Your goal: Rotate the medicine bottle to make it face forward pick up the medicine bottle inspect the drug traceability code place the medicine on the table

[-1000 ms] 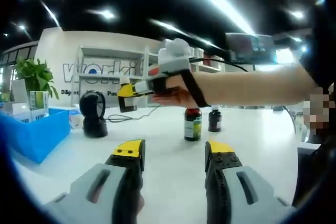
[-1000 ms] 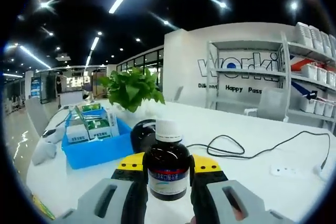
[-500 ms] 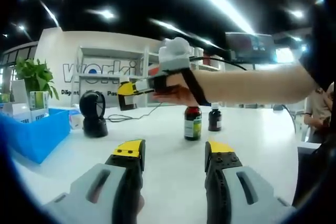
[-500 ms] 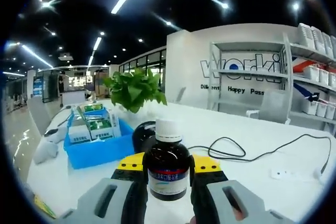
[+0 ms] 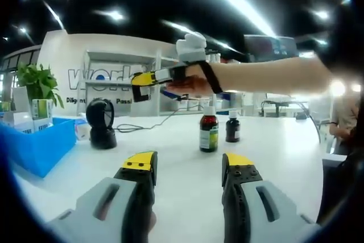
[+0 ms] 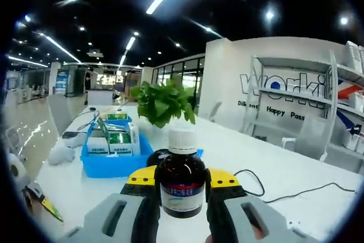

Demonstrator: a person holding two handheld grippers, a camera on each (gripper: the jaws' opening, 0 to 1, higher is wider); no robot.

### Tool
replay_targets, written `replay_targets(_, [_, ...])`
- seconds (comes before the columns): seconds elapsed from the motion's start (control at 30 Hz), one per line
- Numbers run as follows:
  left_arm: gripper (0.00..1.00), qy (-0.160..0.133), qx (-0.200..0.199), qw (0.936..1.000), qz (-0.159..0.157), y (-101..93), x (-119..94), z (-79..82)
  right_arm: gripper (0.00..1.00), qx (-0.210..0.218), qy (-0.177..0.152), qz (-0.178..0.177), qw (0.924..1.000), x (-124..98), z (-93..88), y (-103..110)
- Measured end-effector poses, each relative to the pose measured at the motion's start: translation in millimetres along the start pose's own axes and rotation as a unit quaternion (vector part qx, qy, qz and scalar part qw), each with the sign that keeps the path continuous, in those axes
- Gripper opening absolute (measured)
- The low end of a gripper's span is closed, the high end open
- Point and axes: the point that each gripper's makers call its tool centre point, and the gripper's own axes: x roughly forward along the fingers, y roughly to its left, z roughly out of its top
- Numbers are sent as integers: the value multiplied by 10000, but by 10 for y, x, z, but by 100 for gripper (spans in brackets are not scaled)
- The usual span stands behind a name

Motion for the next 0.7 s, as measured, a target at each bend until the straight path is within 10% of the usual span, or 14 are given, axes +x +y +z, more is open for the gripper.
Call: replay_targets(0.7, [36,80,27,10000,20,2,10,-31,26,-258,371,826,9956,200,-560,74])
